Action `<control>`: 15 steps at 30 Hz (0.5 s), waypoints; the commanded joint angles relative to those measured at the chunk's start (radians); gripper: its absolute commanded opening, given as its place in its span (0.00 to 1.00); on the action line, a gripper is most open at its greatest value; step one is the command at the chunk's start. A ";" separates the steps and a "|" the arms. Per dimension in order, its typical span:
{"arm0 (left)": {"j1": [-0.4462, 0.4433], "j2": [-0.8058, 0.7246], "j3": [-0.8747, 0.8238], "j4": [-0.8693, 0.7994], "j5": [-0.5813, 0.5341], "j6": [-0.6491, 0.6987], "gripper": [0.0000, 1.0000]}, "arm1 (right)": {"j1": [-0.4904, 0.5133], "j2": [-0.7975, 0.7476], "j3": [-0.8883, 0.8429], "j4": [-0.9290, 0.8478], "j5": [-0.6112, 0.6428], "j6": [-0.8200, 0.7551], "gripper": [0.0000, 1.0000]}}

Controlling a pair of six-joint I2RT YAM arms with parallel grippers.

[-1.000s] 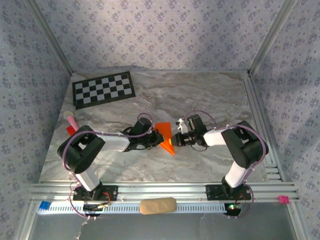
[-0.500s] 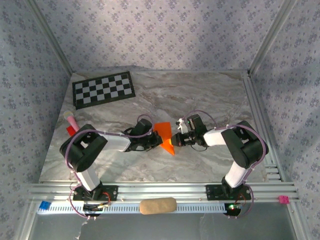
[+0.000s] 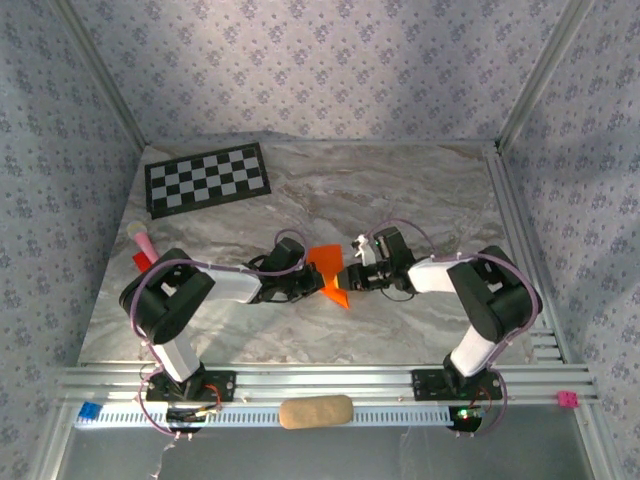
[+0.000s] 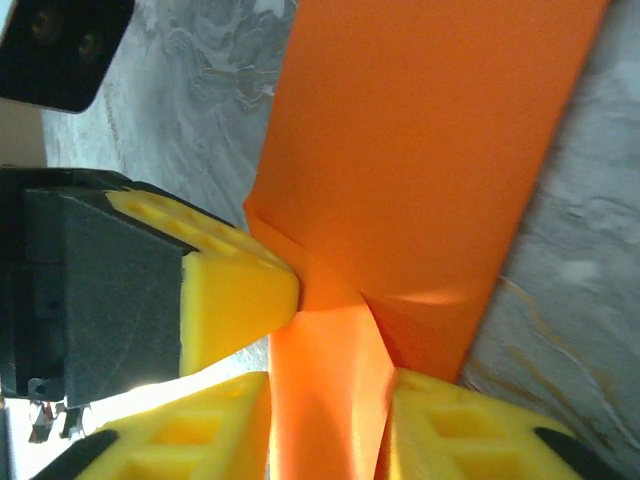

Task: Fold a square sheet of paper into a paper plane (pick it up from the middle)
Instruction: Third fold the triangle at the center of the table.

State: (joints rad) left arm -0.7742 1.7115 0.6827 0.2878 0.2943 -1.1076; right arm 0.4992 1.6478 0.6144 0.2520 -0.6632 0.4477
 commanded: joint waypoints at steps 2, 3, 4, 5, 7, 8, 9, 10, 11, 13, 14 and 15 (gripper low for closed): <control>0.004 0.030 0.007 -0.071 -0.030 0.022 0.00 | -0.036 -0.113 0.006 -0.151 0.116 0.016 0.42; 0.005 0.031 0.008 -0.070 -0.031 0.022 0.00 | -0.043 -0.141 -0.003 -0.162 0.121 0.020 0.44; 0.005 0.031 0.007 -0.070 -0.031 0.022 0.00 | -0.048 -0.164 -0.010 -0.176 0.123 0.025 0.44; 0.005 0.031 0.007 -0.072 -0.032 0.024 0.00 | -0.051 -0.189 -0.013 -0.190 0.108 0.029 0.44; 0.005 0.031 0.009 -0.073 -0.032 0.022 0.00 | -0.046 -0.218 -0.013 -0.205 0.052 0.032 0.43; 0.005 0.031 0.010 -0.072 -0.033 0.022 0.00 | -0.038 -0.223 -0.007 -0.215 0.017 0.034 0.39; 0.004 0.031 0.011 -0.072 -0.034 0.022 0.00 | -0.022 -0.223 0.001 -0.228 -0.009 0.030 0.32; 0.005 0.031 0.013 -0.074 -0.034 0.022 0.00 | -0.008 -0.218 0.011 -0.244 -0.017 0.028 0.26; 0.005 0.033 0.014 -0.076 -0.032 0.022 0.00 | 0.018 -0.213 0.024 -0.269 -0.016 0.022 0.19; 0.004 0.031 0.014 -0.079 -0.033 0.025 0.00 | 0.059 -0.199 0.051 -0.323 0.017 0.018 0.08; 0.005 0.030 0.014 -0.080 -0.034 0.025 0.00 | 0.075 -0.188 0.064 -0.346 0.039 0.017 0.04; 0.005 0.030 0.014 -0.081 -0.035 0.023 0.00 | 0.088 -0.177 0.070 -0.353 0.054 0.018 0.02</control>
State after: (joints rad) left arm -0.7742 1.7161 0.6895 0.2832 0.2943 -1.1072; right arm 0.5552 1.4441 0.6411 -0.0010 -0.6289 0.4709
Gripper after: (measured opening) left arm 0.063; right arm 0.047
